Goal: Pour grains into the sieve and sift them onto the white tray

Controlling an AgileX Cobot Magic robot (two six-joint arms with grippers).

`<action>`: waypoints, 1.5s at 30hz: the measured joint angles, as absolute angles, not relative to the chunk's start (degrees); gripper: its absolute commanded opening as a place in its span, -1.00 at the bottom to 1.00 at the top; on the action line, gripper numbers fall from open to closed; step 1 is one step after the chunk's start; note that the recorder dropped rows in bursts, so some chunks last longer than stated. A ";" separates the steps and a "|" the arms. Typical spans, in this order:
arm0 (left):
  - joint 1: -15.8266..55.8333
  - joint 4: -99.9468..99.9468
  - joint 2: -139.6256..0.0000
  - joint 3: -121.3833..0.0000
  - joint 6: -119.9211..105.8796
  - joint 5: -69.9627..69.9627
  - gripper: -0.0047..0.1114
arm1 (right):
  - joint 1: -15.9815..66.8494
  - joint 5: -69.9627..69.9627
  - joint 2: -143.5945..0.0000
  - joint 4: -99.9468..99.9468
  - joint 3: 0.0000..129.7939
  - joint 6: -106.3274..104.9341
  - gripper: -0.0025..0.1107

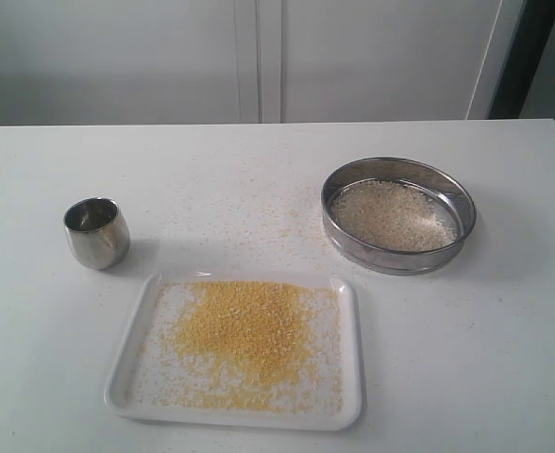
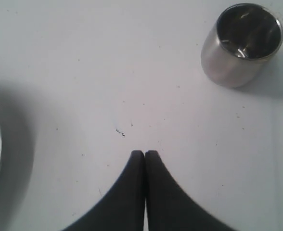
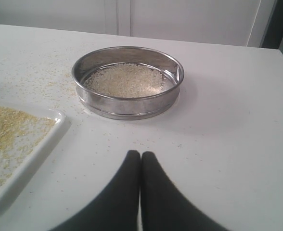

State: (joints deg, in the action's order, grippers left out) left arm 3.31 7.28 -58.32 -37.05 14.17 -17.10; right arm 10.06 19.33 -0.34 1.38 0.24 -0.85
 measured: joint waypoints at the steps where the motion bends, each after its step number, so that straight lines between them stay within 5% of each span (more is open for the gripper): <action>1: 3.31 7.39 -57.34 -37.05 13.68 -17.10 -0.92 | 10.06 19.33 -0.34 1.38 0.24 -0.85 -0.96; 45: 2.47 4.33 -8.72 -5.36 10.39 -14.68 -0.92 | 10.06 19.47 -0.34 1.26 0.24 -0.95 -0.96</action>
State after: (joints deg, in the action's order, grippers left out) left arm 2.47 4.33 -8.72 -5.36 10.39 -14.68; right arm 10.06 19.47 -0.34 1.26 0.24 -0.95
